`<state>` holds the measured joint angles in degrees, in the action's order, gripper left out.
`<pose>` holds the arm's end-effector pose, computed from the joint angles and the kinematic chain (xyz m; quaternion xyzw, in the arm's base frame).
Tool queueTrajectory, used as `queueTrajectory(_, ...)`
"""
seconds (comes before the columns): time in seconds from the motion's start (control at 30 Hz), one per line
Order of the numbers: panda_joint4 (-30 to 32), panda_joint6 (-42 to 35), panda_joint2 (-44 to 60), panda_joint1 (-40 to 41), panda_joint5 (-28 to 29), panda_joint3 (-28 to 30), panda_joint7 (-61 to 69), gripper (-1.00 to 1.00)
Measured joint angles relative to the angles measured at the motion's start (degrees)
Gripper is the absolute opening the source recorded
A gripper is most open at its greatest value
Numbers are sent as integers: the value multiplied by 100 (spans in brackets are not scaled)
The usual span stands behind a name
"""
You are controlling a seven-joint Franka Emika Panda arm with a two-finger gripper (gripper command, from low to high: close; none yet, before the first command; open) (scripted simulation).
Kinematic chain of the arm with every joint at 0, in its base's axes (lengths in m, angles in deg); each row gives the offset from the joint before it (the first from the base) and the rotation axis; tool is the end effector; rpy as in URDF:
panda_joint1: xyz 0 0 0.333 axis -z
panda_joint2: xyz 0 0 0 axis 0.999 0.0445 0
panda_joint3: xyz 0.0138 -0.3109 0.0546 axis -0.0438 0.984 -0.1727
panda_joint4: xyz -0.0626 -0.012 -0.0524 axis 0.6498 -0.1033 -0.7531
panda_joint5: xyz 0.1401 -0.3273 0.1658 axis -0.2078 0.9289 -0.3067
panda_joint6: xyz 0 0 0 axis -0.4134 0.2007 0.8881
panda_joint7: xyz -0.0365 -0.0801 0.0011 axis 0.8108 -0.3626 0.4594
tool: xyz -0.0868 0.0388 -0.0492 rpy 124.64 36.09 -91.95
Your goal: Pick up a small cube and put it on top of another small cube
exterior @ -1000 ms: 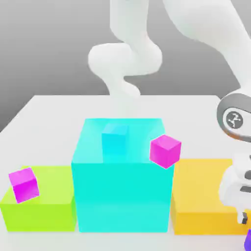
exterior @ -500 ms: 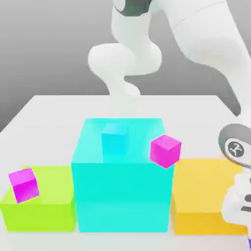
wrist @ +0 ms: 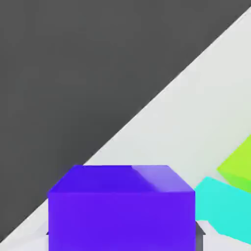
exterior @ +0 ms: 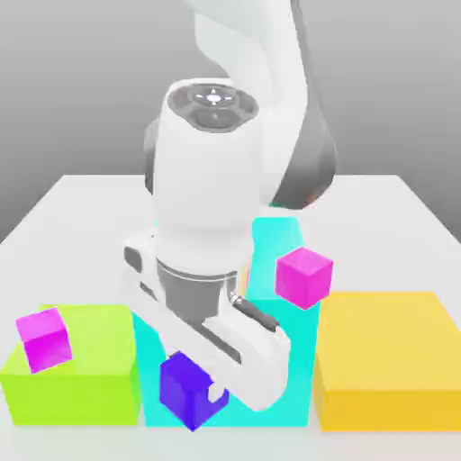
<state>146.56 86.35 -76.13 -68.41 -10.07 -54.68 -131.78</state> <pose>0.4913 -0.1258 0.3032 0.6500 -0.7590 0.0095 0.0381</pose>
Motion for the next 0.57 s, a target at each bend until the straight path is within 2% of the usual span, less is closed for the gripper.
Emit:
queueTrajectory(0.1,392,-158,-694,979,-478,561,496,-100)
queueTrajectory(0.2,663,358,-489,1071,-652,651,680,-100)
queueTrajectory(0.23,720,526,-381,1127,-667,605,695,100)
queueTrajectory(0.43,748,606,-328,1327,-660,569,692,100)
queueTrajectory(0.57,556,-78,-819,1306,-660,441,695,100)
